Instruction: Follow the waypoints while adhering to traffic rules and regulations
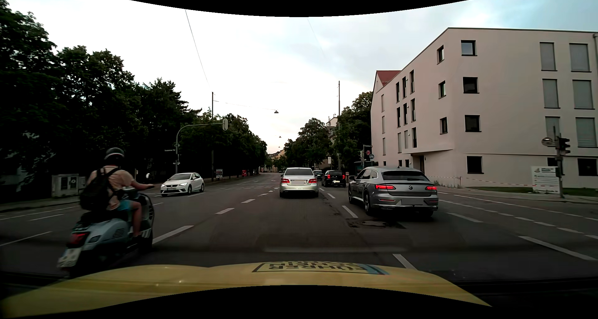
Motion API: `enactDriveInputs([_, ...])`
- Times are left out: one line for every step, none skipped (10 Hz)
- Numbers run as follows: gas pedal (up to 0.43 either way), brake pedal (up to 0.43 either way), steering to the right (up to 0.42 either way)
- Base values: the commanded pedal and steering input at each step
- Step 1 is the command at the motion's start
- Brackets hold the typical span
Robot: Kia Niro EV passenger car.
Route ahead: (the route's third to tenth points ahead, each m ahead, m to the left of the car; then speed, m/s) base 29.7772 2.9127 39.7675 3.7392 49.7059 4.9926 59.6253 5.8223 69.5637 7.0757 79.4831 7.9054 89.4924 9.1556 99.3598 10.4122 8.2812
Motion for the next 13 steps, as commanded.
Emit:
enactDriveInputs([0.138, 0.0, -0.014])
enactDriveInputs([0.157, 0.0, -0.014])
enactDriveInputs([0.157, 0.0, -0.013])
enactDriveInputs([0.169, 0.0, -0.013])
enactDriveInputs([0.177, 0.0, -0.013])
enactDriveInputs([0.177, 0.0, -0.013])
enactDriveInputs([0.177, 0.0, -0.013])
enactDriveInputs([0.177, 0.0, -0.013])
enactDriveInputs([0.189, 0.0, -0.012])
enactDriveInputs([0.189, 0.0, -0.012])
enactDriveInputs([0.189, 0.0, -0.012])
enactDriveInputs([0.189, 0.0, -0.012])
enactDriveInputs([0.189, 0.0, -0.012])
